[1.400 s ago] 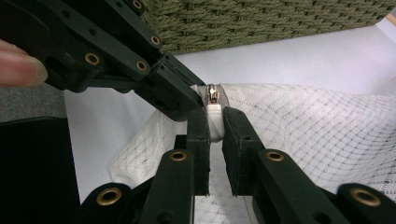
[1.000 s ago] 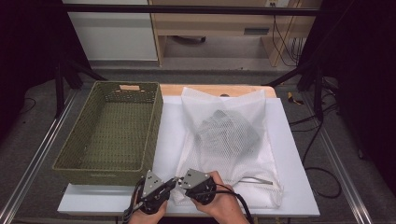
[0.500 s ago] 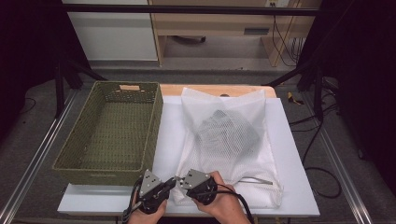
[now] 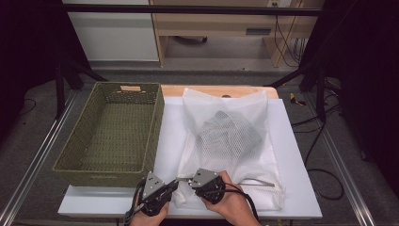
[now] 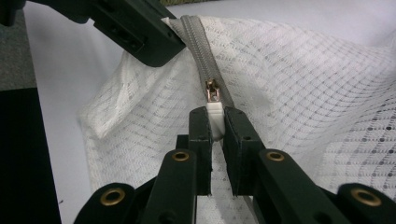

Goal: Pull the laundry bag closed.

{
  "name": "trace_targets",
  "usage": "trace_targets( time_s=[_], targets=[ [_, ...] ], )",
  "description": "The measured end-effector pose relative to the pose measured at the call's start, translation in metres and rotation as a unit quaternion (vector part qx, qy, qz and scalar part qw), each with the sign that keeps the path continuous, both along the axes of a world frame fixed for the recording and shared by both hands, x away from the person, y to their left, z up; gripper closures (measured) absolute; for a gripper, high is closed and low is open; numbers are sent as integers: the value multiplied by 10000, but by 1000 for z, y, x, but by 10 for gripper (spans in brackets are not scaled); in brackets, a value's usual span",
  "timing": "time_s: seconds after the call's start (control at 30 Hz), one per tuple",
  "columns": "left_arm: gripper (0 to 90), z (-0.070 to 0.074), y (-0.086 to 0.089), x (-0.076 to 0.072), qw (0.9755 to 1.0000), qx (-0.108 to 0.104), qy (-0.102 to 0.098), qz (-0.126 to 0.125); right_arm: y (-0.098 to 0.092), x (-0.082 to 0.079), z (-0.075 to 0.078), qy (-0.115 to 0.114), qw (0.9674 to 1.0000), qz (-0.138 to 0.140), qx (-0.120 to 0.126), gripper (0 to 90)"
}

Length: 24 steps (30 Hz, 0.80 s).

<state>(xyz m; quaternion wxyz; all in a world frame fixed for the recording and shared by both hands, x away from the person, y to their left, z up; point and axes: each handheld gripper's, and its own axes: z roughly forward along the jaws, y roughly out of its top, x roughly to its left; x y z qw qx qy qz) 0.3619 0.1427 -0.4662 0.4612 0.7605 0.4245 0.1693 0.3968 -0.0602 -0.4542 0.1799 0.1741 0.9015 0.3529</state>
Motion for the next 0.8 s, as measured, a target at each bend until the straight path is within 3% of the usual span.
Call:
trace_targets(
  time_s=[0.13, 0.43, 0.8],
  targets=[
    [889, 0, 0, -1, 10000, 2, -27, 29, -3, 1, 0, 3, 10000, -21, -64, 821],
    [887, -5, -4, -1, 9999, 55, 30, -78, -9, 6, -5, 174, 9998, -40, 77, 819],
    [886, -5, -6, -1, 9999, 123, -18, -97, -12, 8, -6, 181, 9997, -26, 138, 818]
  ],
)
